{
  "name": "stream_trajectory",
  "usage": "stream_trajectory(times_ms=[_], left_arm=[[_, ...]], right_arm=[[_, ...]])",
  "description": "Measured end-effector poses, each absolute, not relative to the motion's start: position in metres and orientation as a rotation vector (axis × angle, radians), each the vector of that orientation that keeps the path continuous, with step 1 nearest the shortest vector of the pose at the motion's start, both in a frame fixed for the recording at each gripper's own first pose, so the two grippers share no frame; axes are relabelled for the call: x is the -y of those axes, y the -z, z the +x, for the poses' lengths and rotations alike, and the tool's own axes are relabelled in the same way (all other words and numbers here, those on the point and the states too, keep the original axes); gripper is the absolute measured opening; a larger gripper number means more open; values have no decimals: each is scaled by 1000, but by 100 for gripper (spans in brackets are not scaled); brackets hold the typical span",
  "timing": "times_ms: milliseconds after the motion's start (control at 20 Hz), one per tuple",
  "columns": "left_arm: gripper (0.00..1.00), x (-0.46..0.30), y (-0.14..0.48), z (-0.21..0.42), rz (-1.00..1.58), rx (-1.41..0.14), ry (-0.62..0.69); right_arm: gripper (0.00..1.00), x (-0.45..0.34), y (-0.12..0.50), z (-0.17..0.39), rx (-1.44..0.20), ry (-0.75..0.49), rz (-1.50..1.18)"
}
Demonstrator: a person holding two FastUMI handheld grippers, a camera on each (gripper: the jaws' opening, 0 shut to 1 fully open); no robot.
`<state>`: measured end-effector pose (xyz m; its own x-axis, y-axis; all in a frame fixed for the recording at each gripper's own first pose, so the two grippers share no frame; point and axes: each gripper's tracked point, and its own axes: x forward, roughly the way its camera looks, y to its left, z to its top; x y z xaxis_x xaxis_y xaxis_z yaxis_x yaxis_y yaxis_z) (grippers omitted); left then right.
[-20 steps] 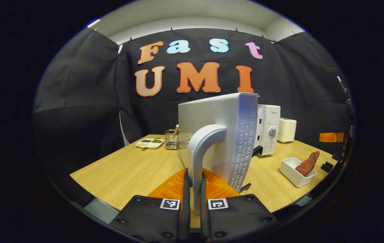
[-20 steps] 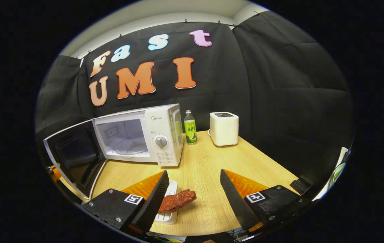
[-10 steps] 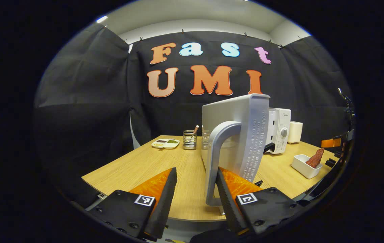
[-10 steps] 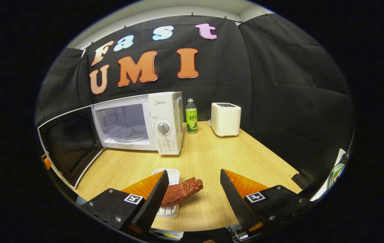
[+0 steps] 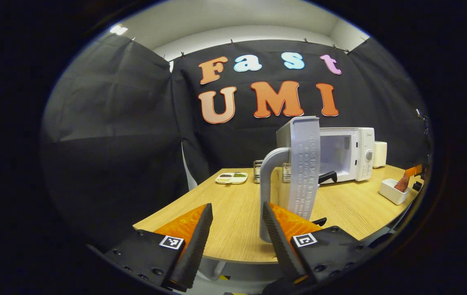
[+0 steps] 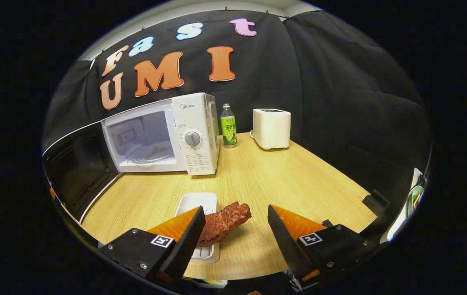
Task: Open the microwave oven with the left hand, put the food in, and close the microwave oven.
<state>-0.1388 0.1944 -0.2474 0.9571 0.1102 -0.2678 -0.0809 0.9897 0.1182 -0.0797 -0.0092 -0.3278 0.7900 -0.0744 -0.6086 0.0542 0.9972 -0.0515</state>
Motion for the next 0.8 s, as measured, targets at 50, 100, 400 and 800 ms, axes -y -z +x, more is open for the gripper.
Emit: stream_trajectory(times_ms=[50,100,400,800], left_arm=[[74,-204,247,-140,102,-274,-112],[73,-214,249,-142,96,-278,-127],[81,-253,255,-124,31,-289,-168],[85,-242,268,-91,-13,-304,-122]], right_arm=[[95,10,332,-80,-667,75,-26],[95,10,334,-80,-675,81,-22],[88,-3,350,-74,-722,78,62],[59,-18,356,-66,-746,67,120]])
